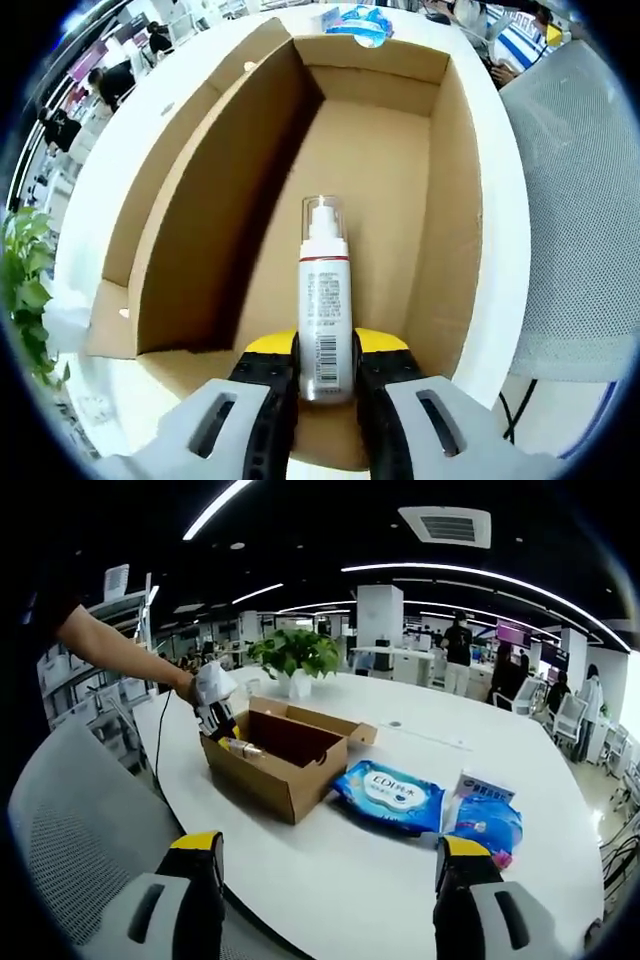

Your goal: Operate the shoe box by opening the lid, removing the specified soft item, and placing it in the target area until the item is outside and the box remains undamaged.

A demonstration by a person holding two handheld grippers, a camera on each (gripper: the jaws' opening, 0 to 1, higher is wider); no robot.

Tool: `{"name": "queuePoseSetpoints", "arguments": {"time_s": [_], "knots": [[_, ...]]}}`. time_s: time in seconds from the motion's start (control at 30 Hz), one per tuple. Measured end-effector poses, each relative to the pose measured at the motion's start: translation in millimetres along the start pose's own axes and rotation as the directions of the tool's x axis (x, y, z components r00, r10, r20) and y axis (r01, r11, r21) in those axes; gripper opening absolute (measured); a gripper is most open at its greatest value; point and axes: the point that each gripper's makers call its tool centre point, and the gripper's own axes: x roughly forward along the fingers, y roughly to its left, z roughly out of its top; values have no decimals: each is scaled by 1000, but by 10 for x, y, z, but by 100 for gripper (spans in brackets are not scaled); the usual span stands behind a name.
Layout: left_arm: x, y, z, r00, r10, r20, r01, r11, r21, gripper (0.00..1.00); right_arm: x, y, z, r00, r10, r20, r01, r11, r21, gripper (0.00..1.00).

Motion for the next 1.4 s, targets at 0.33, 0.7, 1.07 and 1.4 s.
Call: {"name": "queuePoseSetpoints", "arguments": {"time_s": [0.33, 0.7, 1.07, 1.4], "knots": [[-138, -8, 143, 998, 22, 61, -20, 999, -32, 18, 8, 45, -18, 1000, 20, -13, -21, 1000, -15, 86], [-274, -35, 305, 992, 39, 122, -38, 999, -8, 18, 12, 88, -6, 999, 43, -15, -43, 998, -36, 86], [-438, -162, 427, 982, 49, 183, -51, 999, 7, 18, 20, 120, 133, 999, 49, 8, -48, 996, -70, 76], [-595, -344, 594, 969, 38, 244, -48, 998, 34, 19, 23, 179, 301, 997, 70, 32, -66, 992, -108, 68]]}}
